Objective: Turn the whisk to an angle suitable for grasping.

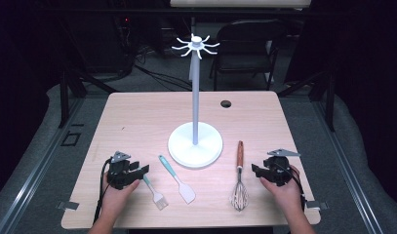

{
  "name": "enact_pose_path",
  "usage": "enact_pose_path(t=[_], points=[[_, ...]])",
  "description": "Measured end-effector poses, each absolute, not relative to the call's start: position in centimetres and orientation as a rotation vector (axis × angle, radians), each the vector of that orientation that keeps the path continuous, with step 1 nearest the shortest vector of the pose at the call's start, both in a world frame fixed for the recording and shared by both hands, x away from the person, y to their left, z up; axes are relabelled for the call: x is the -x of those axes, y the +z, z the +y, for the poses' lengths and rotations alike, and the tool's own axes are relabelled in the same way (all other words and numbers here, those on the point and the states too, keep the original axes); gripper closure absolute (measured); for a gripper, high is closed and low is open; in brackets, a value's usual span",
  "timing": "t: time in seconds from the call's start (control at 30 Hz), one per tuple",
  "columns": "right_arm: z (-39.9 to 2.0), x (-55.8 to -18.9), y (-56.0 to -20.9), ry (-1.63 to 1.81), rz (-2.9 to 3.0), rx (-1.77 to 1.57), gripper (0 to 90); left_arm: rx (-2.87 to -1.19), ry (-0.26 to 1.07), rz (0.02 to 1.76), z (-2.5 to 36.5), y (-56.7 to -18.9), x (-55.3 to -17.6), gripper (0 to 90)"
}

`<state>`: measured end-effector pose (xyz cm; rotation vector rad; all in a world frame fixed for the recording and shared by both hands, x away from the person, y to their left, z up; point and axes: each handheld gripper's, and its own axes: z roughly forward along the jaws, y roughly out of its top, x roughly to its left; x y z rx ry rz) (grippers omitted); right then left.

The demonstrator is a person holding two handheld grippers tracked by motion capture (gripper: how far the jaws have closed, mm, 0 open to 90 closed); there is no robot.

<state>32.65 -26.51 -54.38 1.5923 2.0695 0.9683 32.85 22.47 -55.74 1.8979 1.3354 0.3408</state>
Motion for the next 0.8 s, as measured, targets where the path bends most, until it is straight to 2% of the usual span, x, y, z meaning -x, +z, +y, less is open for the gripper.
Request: enact_pose_path(t=[0.07, 0.43, 0.8], points=[[-26.3, -33.1, -54.2, 0.953, 2.089, -1.626, 49.2, -1.9, 0.341, 1.335, 22.5, -55.8, -32.8, 50.0], [-23.9, -35.1, -53.5, 0.94, 2.198, -1.711, 53.9, -1.911, 0.338, 1.333, 22.4, -55.9, -32.5, 49.4], [-21.9, -34.6, -54.5, 0.89, 2.276, -1.794, 59.8, -1.909, 0.339, 1.333, 22.3, -55.9, -32.5, 49.4]])
